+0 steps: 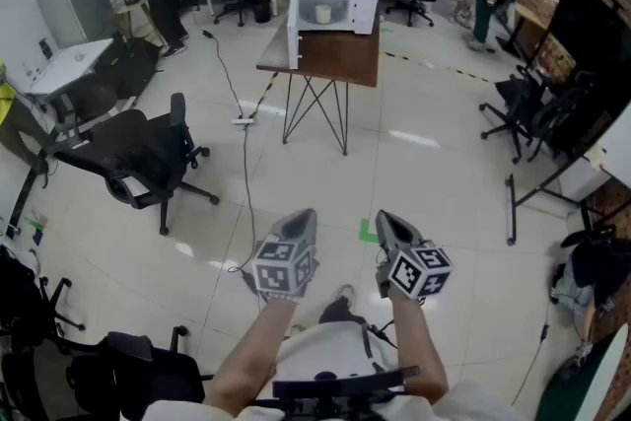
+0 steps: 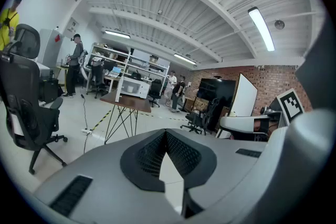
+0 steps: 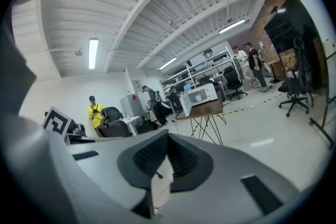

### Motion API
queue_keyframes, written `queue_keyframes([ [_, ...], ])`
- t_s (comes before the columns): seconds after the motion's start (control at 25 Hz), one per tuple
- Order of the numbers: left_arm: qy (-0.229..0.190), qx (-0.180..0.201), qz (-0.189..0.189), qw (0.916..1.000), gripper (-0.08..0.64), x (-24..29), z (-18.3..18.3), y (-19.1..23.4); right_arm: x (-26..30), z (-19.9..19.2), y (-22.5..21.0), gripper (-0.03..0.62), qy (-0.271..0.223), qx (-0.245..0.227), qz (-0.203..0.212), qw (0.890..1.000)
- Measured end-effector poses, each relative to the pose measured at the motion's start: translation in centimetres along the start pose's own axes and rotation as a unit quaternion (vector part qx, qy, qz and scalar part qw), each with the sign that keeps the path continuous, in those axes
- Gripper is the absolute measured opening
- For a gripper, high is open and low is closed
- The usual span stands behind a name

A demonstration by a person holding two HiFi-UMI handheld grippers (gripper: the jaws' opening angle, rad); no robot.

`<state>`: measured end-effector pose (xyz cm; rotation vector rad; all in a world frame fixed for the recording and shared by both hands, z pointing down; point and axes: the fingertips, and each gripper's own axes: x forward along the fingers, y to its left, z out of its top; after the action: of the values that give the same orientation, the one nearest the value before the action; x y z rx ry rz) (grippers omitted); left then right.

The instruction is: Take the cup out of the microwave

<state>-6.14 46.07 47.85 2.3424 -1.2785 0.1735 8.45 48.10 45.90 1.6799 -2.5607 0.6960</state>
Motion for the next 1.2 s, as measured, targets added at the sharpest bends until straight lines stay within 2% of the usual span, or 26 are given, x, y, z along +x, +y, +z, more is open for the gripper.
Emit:
queue_keyframes([
  [0.64,0.002,0.002,0.001,1.0000,-0.006,2.5,0.7,-0.3,1.5,1.1,-1.9,0.003,0.002,0.001,0.006,1.000],
  [1.2,0.009,0.007,0.012,0.9999,-0.006,8.5,2.4,0.0,5.1,3.0,-7.1,0.003,0.001,0.018,0.008,1.000],
])
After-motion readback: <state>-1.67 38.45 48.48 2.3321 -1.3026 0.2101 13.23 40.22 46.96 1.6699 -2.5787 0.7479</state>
